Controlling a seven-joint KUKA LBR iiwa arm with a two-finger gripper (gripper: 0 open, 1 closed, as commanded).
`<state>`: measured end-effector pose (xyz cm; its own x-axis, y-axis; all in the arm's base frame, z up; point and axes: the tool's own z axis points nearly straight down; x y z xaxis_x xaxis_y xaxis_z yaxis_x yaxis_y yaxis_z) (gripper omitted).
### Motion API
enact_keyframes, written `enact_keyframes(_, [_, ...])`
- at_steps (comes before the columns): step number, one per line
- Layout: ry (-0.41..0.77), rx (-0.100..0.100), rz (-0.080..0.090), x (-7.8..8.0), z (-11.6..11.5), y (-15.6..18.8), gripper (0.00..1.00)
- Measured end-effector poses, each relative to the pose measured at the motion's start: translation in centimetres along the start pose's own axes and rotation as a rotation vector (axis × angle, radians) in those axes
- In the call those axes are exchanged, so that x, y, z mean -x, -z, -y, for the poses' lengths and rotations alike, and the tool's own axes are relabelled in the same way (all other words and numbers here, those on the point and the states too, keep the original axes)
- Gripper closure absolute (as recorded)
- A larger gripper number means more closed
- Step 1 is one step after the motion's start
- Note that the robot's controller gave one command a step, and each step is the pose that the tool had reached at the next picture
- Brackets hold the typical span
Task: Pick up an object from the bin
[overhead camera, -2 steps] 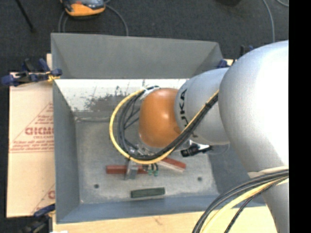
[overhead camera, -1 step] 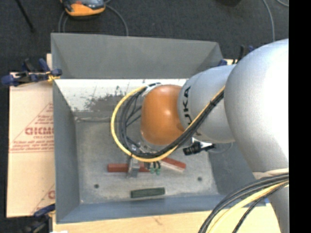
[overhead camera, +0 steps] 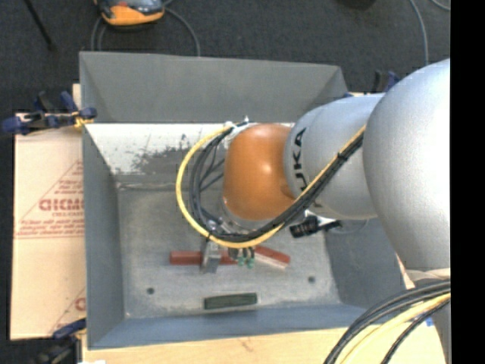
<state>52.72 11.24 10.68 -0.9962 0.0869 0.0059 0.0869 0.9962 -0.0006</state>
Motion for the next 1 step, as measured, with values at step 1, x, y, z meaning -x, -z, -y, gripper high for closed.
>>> enact_keyframes(1, [-0.001,0.002,0.007,0.12,-0.03,2.22,1.0])
